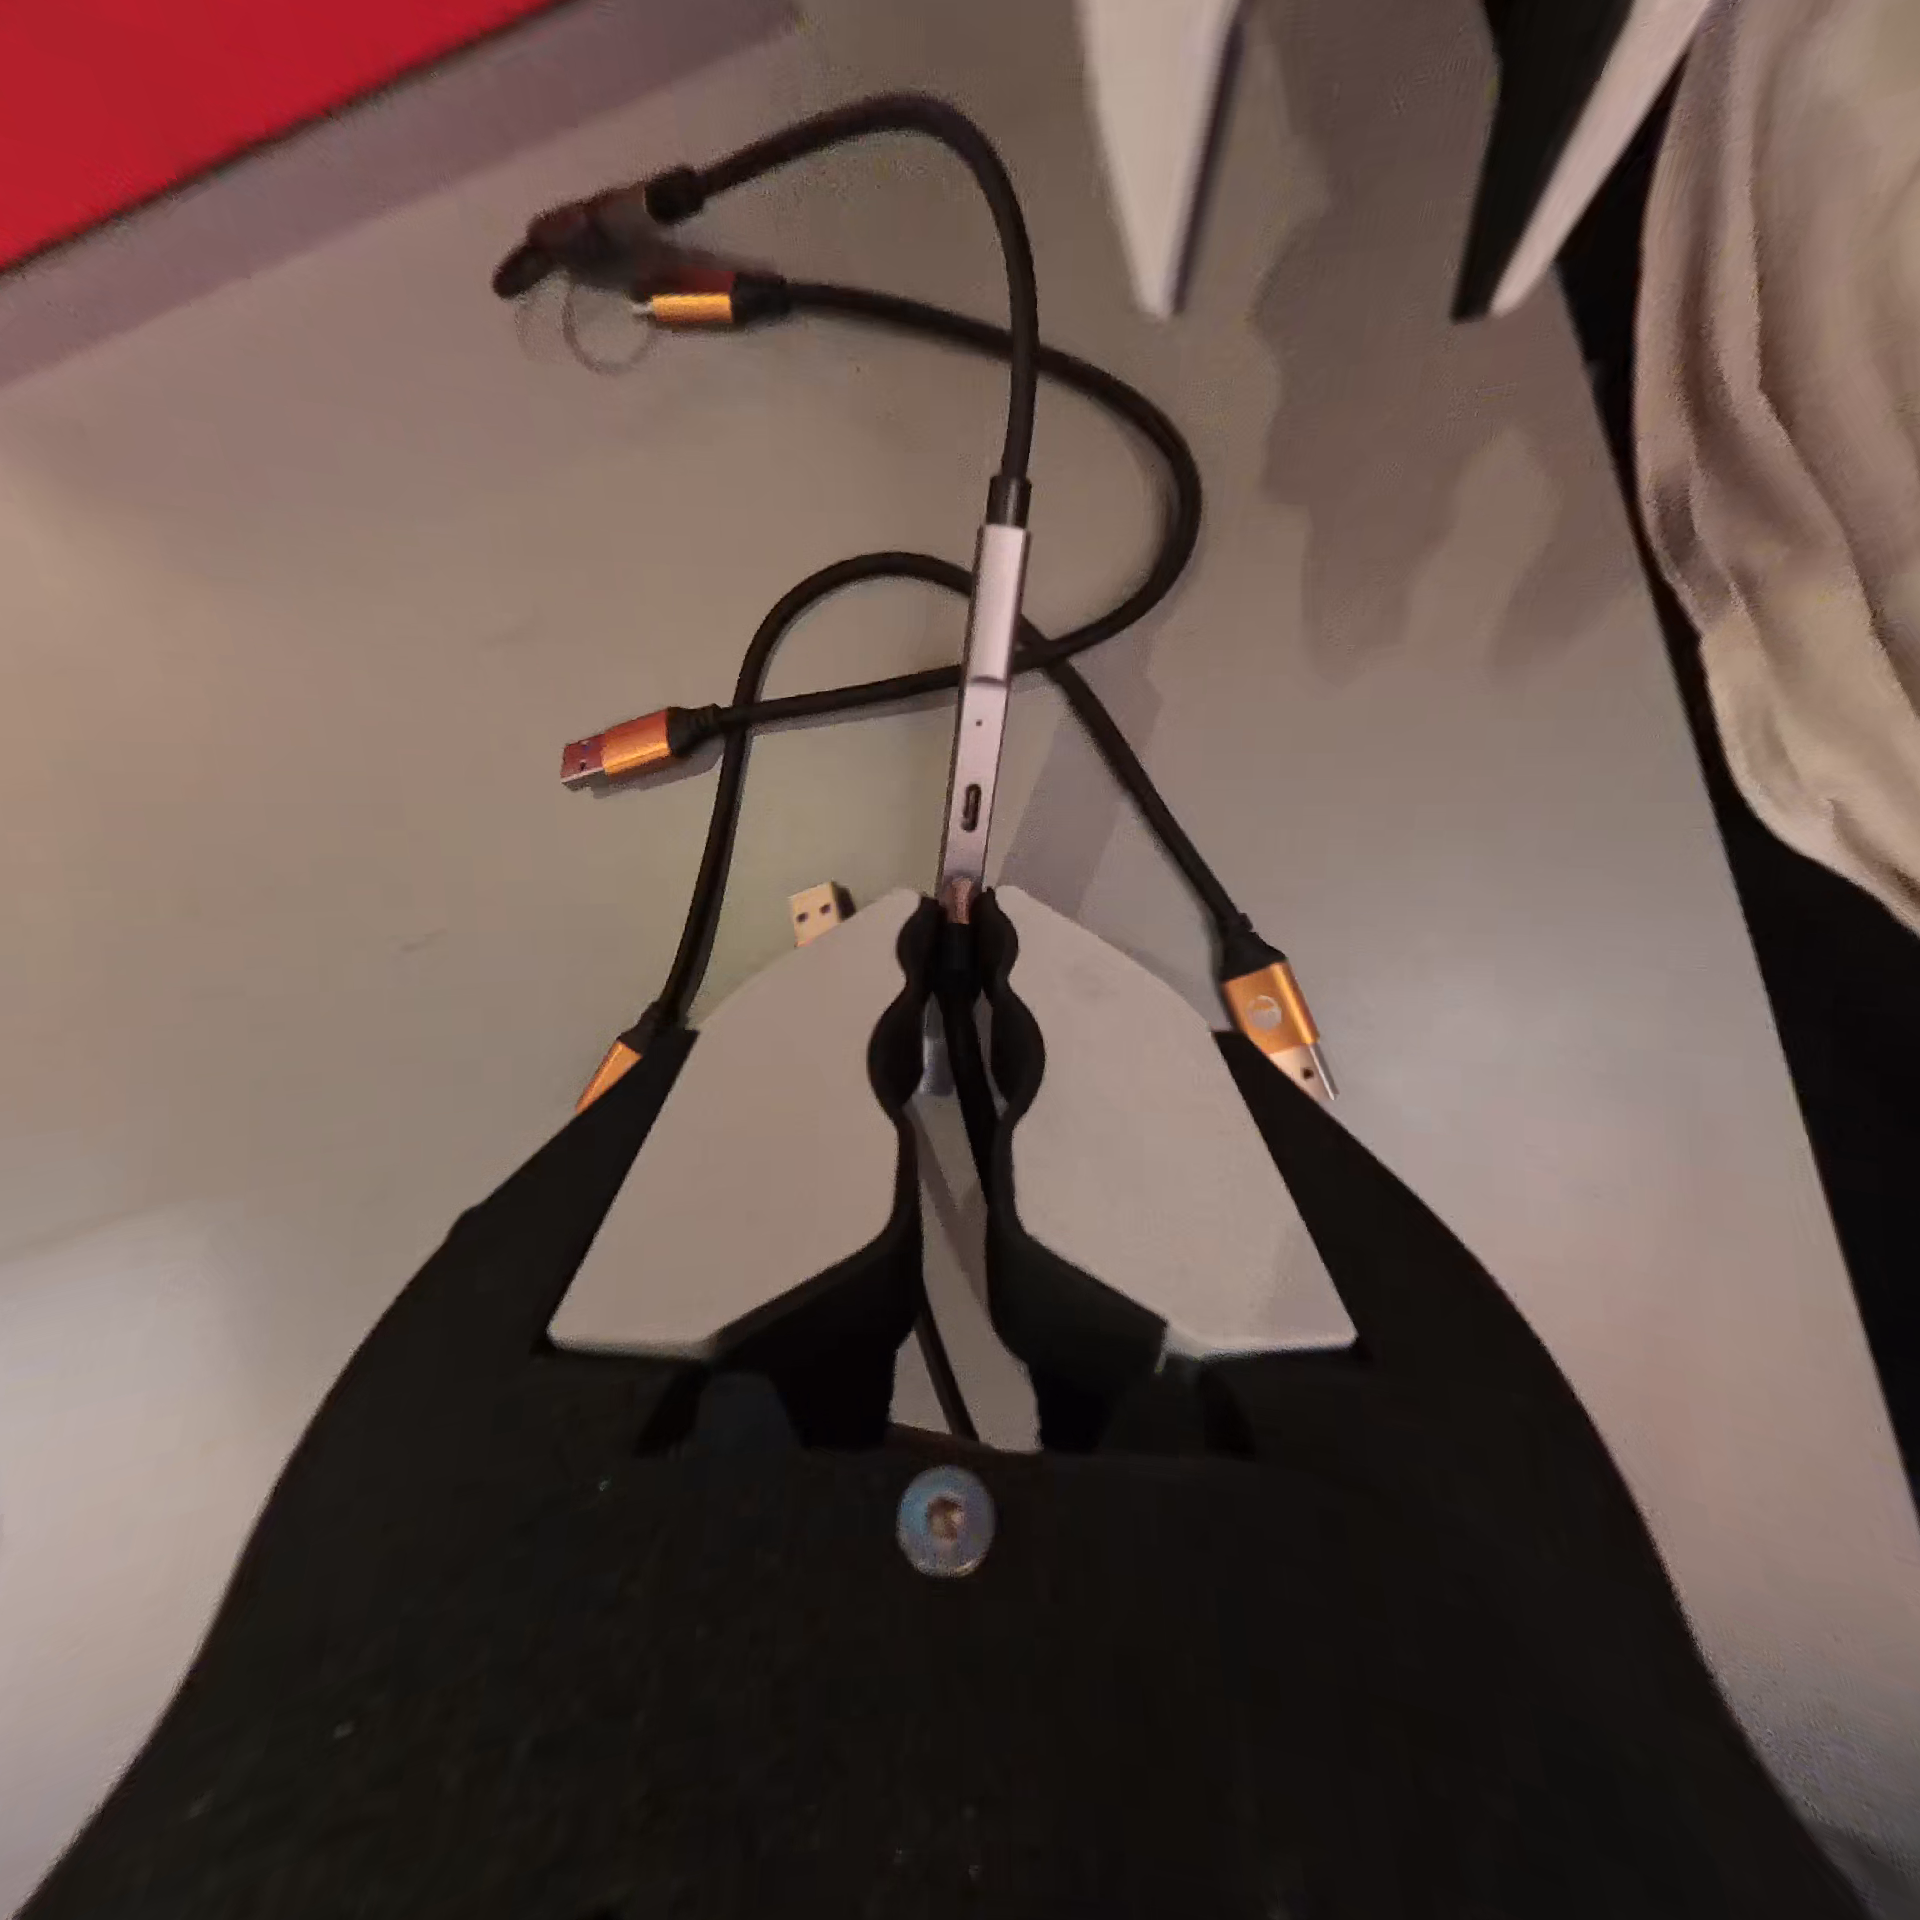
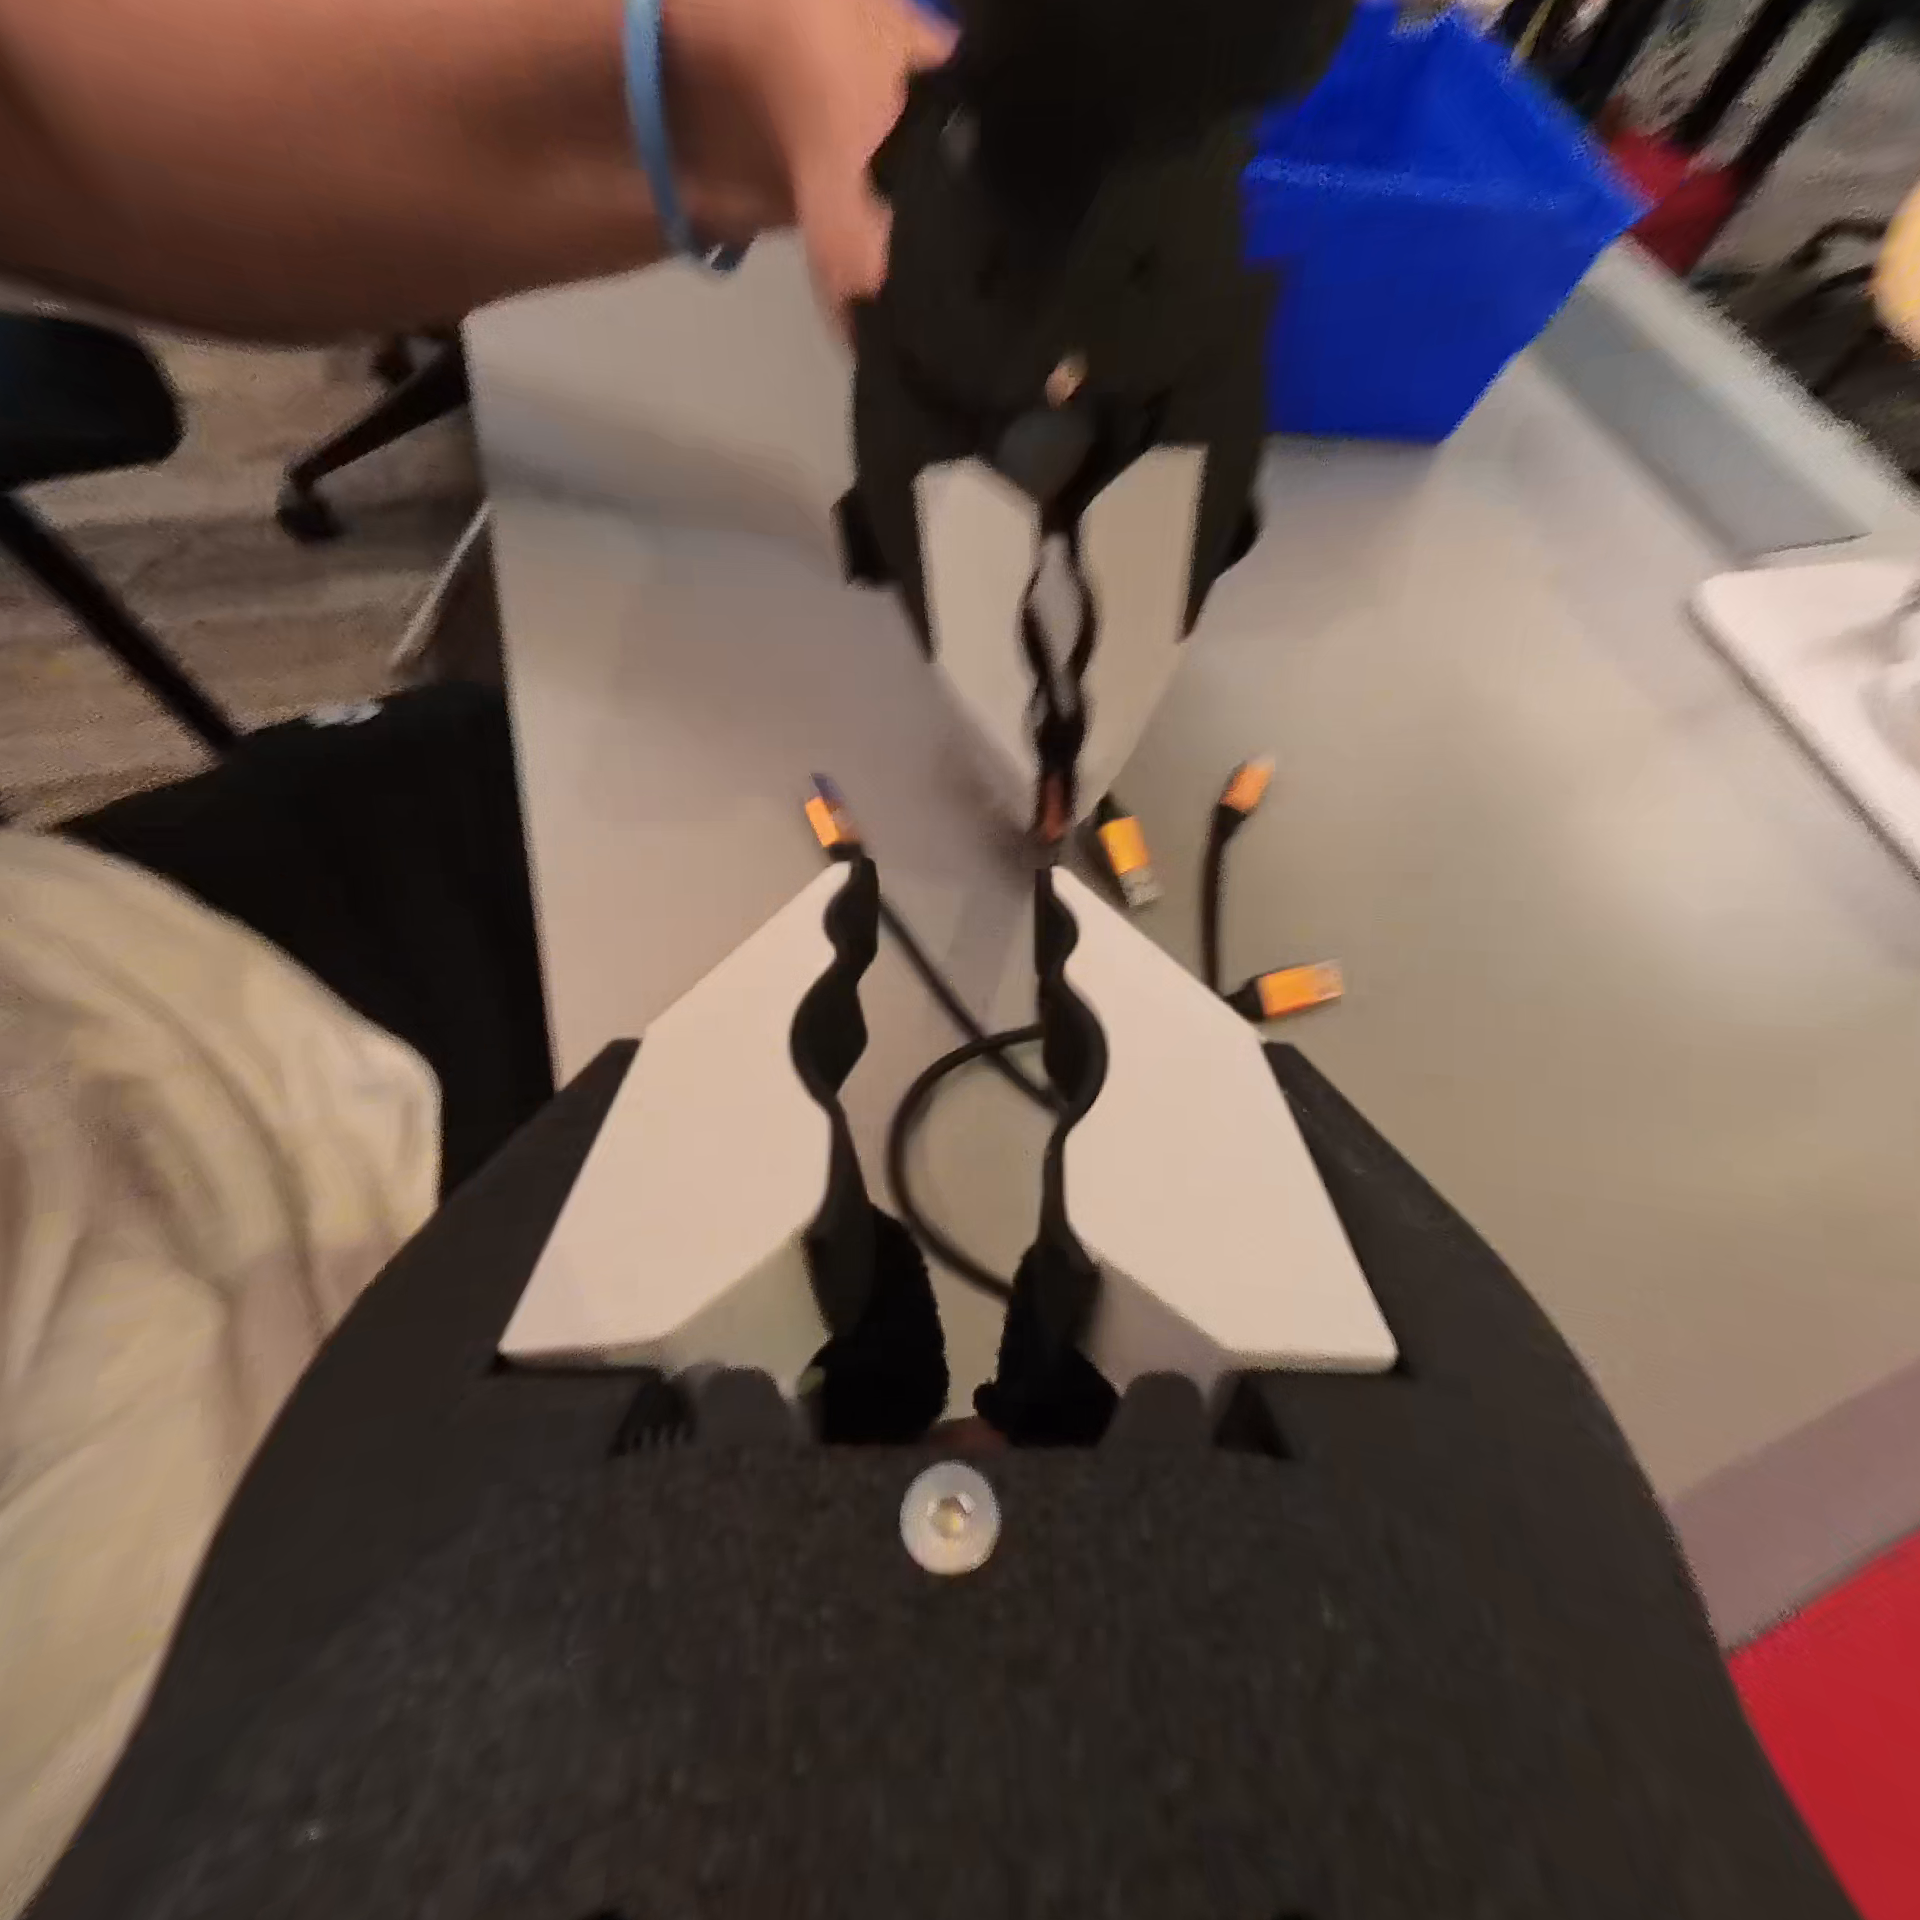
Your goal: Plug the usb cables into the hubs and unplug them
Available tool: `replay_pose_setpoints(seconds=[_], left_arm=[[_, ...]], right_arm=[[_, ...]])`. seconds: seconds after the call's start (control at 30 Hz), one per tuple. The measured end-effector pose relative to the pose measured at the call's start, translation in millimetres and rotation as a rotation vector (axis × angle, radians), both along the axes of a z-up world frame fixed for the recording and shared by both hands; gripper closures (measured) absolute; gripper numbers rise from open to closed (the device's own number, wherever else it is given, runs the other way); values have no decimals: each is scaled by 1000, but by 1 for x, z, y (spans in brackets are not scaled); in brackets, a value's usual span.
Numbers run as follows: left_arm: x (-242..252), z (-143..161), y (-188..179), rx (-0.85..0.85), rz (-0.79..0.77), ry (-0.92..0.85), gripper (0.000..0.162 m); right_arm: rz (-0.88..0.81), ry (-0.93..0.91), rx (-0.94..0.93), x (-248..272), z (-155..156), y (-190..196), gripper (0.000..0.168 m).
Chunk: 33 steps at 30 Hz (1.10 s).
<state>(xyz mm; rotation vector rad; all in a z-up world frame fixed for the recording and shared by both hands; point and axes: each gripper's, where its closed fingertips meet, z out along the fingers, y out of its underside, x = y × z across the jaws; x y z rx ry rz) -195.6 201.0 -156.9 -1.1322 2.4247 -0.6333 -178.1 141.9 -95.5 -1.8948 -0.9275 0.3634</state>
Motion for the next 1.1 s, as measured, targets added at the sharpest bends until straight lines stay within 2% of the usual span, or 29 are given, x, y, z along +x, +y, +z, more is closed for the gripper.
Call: replay_pose_setpoints(seconds=[0.03, 0.17, 0.23, 0.3, 0.37, 0.47, 0.53, 0.63, 0.7, 0.77, 0.8, 0.87, 0.97, 1.0, 1.03, 1.1], left_arm=[[4, -1, 0, -8, 17, -2, 155], [17, -1, -3, 5, 114, -76, 155], [15, -4, 3, 93, 174, -88, 155], [8, -5, 20, 249, 250, -91, 155], [0, 7, 50, 412, 379, -139, 155], [-5, 54, 82, 412, 613, -367, 155], [-15, 71, 106, 491, 760, -446, 155], [-23, 44, 120, 619, 804, -347, 155], [-21, 19, 118, 649, 786, -288, 155], [-18, -7, 111, 556, 812, -214, 155], [-15, -17, 103, 458, 839, -179, 155], [-2, -22, 82, 183, 898, -182, 138], [23, 14, 46, -386, 912, -278, 135], [23, 33, 43, -503, 884, -328, 135], [18, 50, 45, -554, 850, -382, 135], [-3, 62, 65, -469, 817, -438, 134]], right_arm=[[-22, -3, 18, 4, 2, 10, 140], [-119, -138, -43, 21, -42, 37, 138], [-144, -120, -53, 22, -54, 40, 141], [-203, -136, -43, 29, -62, 46, 144], [-248, -103, 6, 35, -54, 50, 138], [-299, 60, 93, 46, -21, 50, 142], [-319, 134, 80, 53, -16, 49, 141], [-260, 148, -116, 41, -47, 39, 137], [-281, 67, -163, 38, -65, 40, 135], [-270, -2, -143, 32, -71, 40, 135], [-278, -21, -119, 30, -69, 42, 136], [-276, -29, -92, 26, -65, 42, 136], [-284, -6, -99, 31, -65, 40, 136], [-286, 14, -109, 34, -64, 39, 136], [-291, 44, -115, 36, -62, 39, 136], [-298, 125, -127, 38, -57, 38, 137]])
